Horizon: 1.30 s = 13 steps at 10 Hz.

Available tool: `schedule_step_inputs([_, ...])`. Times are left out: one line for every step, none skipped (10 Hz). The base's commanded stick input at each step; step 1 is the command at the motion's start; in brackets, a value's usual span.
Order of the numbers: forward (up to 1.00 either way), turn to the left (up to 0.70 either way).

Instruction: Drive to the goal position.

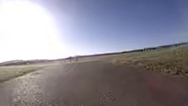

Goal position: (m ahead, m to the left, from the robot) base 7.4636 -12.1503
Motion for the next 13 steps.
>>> schedule_step_inputs([0.70,0.00])
schedule_step_inputs([0.70,0.00])
schedule_step_inputs([0.70,0.00])
schedule_step_inputs([0.70,0.00])
schedule_step_inputs([0.70,0.00])
schedule_step_inputs([0.70,0.00])
schedule_step_inputs([0.70,0.00])
schedule_step_inputs([0.70,0.00])
schedule_step_inputs([0.70,0.00])
schedule_step_inputs([0.70,0.00])
schedule_step_inputs([0.70,0.00])
schedule_step_inputs([0.70,0.00])
schedule_step_inputs([0.70,0.00])
